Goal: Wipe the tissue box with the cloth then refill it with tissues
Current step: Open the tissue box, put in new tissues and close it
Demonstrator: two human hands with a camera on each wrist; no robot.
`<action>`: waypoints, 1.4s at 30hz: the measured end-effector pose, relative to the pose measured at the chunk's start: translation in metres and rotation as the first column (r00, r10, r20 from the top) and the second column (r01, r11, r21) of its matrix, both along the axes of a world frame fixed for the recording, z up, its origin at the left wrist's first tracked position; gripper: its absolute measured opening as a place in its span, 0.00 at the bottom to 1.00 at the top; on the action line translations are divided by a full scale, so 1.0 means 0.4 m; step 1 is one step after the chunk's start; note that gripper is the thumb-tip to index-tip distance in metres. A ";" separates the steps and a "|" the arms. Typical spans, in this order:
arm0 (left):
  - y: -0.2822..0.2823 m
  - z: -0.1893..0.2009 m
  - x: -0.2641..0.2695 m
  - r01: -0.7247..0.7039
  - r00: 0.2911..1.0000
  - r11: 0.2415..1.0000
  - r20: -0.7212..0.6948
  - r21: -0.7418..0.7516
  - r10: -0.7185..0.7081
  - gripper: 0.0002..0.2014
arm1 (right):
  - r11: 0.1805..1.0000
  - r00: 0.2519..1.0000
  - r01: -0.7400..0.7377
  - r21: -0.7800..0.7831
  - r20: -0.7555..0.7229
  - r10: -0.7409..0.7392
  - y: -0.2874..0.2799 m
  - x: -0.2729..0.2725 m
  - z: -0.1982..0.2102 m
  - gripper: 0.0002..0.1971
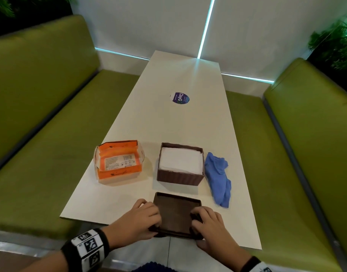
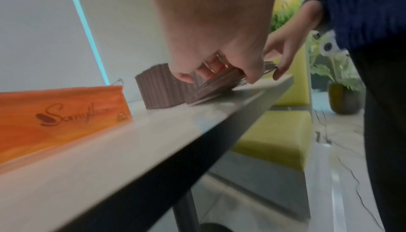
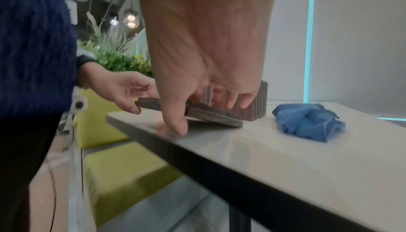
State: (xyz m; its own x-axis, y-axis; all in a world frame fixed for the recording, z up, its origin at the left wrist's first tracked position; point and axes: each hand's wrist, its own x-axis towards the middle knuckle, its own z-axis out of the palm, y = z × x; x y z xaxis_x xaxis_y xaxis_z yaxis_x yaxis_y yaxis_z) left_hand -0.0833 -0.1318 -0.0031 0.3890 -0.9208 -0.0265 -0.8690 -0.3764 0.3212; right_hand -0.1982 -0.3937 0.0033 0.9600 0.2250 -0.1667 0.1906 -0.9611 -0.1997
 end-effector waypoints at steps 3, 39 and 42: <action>0.005 0.065 0.025 -0.166 0.960 0.970 -0.253 -0.175 0.119 0.06 | 0.969 0.996 0.074 0.234 -0.064 -0.061 -0.038 0.022 0.069 0.11; -0.301 0.109 0.299 -0.821 0.518 0.557 -0.574 -0.126 0.634 0.38 | 0.607 0.601 0.734 0.306 0.126 -0.789 -0.015 0.425 0.124 0.30; -0.303 0.100 0.306 -0.834 0.473 0.546 -0.612 -0.080 0.634 0.38 | 0.479 0.583 0.727 0.493 -0.074 -0.809 -0.032 0.434 0.093 0.42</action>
